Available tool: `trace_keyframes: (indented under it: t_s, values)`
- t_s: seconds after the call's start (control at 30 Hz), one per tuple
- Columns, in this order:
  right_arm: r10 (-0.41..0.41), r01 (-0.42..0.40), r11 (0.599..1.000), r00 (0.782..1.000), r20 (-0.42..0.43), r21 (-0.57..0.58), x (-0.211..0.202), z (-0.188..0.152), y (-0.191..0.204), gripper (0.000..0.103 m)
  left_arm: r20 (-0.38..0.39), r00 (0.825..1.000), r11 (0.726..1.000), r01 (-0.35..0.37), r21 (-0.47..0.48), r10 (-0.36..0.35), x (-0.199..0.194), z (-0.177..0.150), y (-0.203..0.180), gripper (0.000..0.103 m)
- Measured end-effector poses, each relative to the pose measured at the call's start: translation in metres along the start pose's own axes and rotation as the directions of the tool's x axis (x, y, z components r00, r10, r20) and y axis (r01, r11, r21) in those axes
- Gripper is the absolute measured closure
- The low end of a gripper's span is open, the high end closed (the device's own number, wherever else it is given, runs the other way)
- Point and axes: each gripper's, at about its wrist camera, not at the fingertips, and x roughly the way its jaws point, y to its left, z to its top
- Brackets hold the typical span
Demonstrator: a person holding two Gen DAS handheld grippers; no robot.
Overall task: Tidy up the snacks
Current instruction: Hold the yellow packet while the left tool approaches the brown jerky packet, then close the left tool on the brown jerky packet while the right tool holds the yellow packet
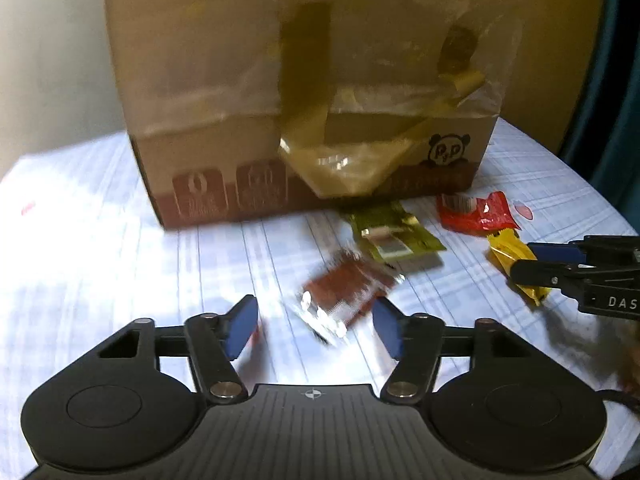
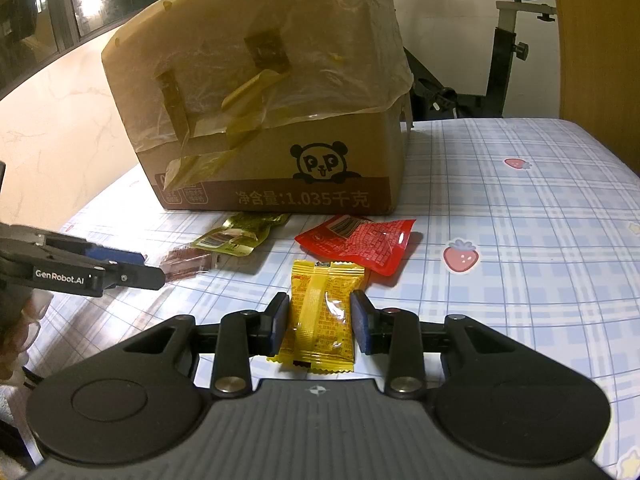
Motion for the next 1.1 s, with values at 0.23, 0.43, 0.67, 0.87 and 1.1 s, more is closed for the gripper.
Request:
trace_keyframes:
  t_s: [0.23, 0.43, 0.67, 0.87, 1.1]
  values:
    - [0.0, 0.0, 1.0, 1.0, 0.0, 0.0, 0.0, 0.0, 0.0, 0.067, -0.028, 0.997, 0.965, 0.073, 0.251, -0.068, 0.028, 0.014, -0.011, 0.036]
    - [0.001, -0.001, 1.0, 1.0, 0.0, 0.0, 0.0, 0.0, 0.0, 0.067, -0.037, 0.988, 0.951, 0.153, 0.269, -0.149, 0.038, 0.017, -0.006, 0.033]
    - [0.002, -0.002, 1.0, 1.0, 0.001, 0.001, 0.0, 0.0, 0.0, 0.067, -0.007, 0.994, 0.982, 0.106, 0.154, -0.106, 0.032, 0.01, 0.001, 0.051]
    - [0.004, -0.004, 1.0, 1.0, 0.002, 0.003, 0.0, 0.0, 0.0, 0.067, 0.035, 0.999, 0.999, 0.016, 0.033, -0.017, 0.015, -0.008, 0.002, 0.056]
    - [0.0, 0.0, 1.0, 1.0, -0.002, -0.005, 0.0, 0.0, 0.001, 0.067, 0.073, 0.997, 0.998, -0.026, -0.054, 0.03, -0.011, -0.021, 0.006, 0.057]
